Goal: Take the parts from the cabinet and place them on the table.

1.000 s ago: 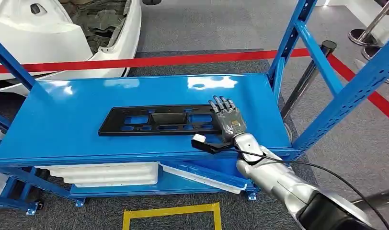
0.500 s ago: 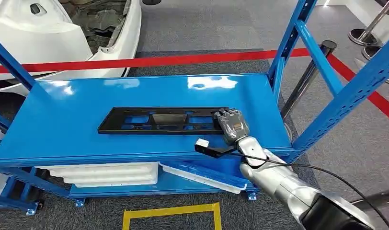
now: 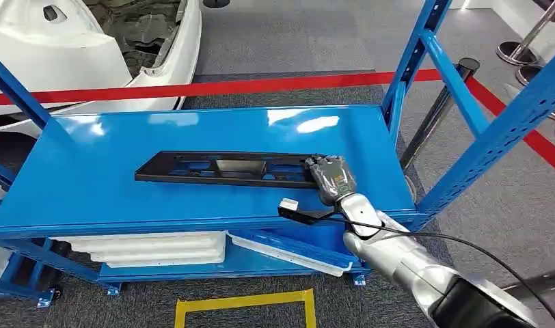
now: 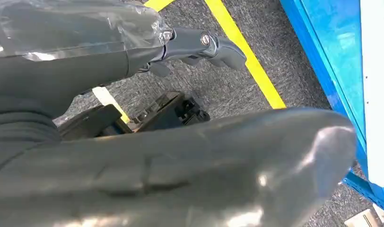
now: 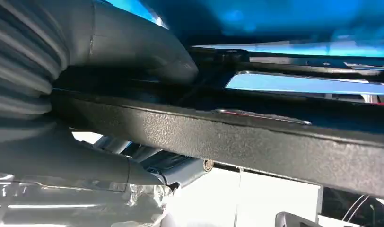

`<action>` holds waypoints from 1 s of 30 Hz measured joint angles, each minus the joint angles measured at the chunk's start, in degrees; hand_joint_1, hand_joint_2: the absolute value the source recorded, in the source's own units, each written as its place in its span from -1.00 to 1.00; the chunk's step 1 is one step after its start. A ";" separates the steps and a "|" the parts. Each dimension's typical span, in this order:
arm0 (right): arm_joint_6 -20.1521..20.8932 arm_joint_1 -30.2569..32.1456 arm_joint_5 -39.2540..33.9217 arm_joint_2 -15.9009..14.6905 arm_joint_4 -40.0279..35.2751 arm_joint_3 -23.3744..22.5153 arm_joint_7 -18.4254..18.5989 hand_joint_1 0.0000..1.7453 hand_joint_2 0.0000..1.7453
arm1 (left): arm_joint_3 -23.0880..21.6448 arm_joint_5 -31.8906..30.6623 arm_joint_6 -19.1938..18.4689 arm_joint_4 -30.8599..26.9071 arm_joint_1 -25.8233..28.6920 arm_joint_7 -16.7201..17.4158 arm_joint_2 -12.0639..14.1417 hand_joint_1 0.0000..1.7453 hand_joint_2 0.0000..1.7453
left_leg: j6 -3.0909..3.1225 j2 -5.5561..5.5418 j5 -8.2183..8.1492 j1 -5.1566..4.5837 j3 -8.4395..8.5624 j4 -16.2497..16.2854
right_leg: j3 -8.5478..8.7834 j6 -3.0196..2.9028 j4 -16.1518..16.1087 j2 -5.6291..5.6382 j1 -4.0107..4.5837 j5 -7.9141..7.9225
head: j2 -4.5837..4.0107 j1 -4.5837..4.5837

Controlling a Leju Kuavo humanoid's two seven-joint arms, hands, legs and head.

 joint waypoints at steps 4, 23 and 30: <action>-0.17 0.07 -0.04 -0.13 -0.48 0.00 0.00 1.00 1.00 | 0.00 0.02 0.00 0.00 0.01 0.00 0.00 -1.00 -1.00 | 0.00 0.00 0.00 0.00 0.01 0.00 | 0.01 0.00 0.00 0.00 0.00 0.00 | 0.00 0.02; -3.28 10.12 10.60 -4.44 -36.16 -10.80 3.63 1.00 1.00 | 0.00 1.66 1.16 0.00 0.93 -1.14 0.00 -1.00 -1.00 | 0.01 -0.02 -0.01 0.00 -0.04 -0.01 | -0.03 0.01 -0.01 -0.04 0.00 -0.02 | -0.02 0.02; -3.30 15.00 9.86 -4.22 -47.39 -16.20 0.98 1.00 1.00 | 0.00 2.21 1.40 0.00 1.11 -1.22 0.00 -1.00 -1.00 | 0.01 -0.02 -0.01 0.00 -0.03 -0.03 | -0.02 0.01 -0.01 -0.05 0.00 -0.02 | 0.00 0.02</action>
